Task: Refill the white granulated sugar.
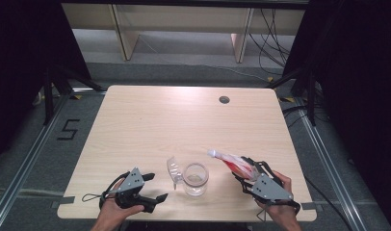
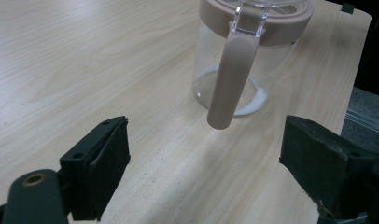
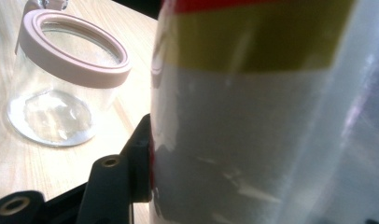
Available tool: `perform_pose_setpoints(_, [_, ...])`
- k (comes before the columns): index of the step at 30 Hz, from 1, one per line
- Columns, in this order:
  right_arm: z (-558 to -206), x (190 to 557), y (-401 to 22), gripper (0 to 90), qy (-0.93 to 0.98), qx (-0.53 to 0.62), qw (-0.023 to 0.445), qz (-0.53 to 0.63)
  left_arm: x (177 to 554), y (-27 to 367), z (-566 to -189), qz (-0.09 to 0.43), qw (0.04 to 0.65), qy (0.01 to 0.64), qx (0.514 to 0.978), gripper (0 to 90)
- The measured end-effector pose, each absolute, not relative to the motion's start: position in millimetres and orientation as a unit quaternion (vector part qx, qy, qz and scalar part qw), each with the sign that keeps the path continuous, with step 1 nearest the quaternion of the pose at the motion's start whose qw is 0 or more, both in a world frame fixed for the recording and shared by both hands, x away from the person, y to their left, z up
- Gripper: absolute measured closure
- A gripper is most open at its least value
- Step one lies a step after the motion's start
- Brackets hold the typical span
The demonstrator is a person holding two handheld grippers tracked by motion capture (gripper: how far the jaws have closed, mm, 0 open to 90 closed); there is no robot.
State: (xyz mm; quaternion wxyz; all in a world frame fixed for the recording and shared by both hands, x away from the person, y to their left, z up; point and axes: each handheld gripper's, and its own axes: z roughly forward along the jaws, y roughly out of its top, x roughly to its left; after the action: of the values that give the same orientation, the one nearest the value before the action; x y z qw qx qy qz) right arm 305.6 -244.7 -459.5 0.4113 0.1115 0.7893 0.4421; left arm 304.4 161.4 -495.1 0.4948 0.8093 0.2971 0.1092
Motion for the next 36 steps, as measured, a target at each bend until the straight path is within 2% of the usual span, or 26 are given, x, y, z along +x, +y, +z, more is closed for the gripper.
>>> perform_pose_setpoints(7, [-457.9,303.0,-242.7,46.6,0.794,0.100,0.426,0.423,303.9,161.0,-495.3,0.109,0.494,0.298,0.809,15.3])
perform_pose_setpoints(10, [-455.6,303.3,-241.8,46.6,0.797,0.072,0.450,0.396,304.1,161.1,-495.5,0.109,0.494,0.298,0.809,15.3])
perform_pose_setpoints(36, [-456.4,298.8,-237.1,47.0,0.807,0.031,0.481,0.342,303.9,160.3,-495.8,0.109,0.496,0.298,0.808,15.3])
